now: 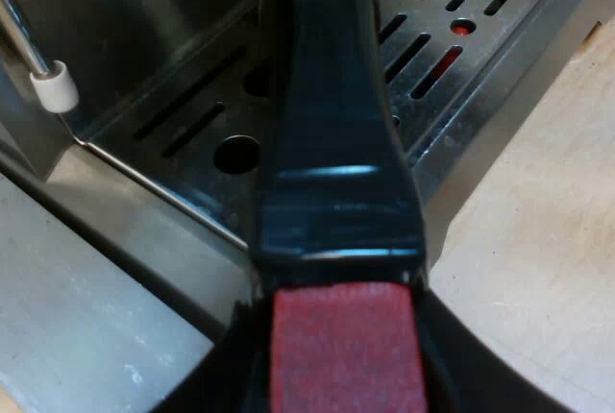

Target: Put the handle in the coffee machine

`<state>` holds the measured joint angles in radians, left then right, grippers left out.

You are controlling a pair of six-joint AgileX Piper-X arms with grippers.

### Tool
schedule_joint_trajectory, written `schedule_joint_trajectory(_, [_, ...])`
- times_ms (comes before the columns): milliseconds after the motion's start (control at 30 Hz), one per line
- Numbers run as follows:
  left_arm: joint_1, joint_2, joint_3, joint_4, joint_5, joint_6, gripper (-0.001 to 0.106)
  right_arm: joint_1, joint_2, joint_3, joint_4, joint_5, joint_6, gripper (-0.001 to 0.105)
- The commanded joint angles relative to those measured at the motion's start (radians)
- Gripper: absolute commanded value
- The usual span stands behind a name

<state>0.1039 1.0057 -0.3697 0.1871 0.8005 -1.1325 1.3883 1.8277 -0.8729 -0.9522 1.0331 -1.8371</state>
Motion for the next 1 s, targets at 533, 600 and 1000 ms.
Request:
schedule_joint_trajectory(533, [0.001, 0.046, -0.008, -0.122, 0.057, -0.050, 0.000, 0.000, 0.014, -0.056, 0.069, 0.108, 0.199, 0.105])
schedule_joint_trajectory(600, [0.001, 0.046, -0.008, -0.137, 0.068, -0.054, 0.000, 0.000, 0.029, -0.087, 0.068, 0.137, 0.185, 0.105])
schedule_joint_trajectory(1000, [0.001, 0.081, -0.010, -0.195, 0.095, -0.075, 0.000, -0.008, 0.092, -0.175, 0.048, 0.227, 0.077, 0.105])
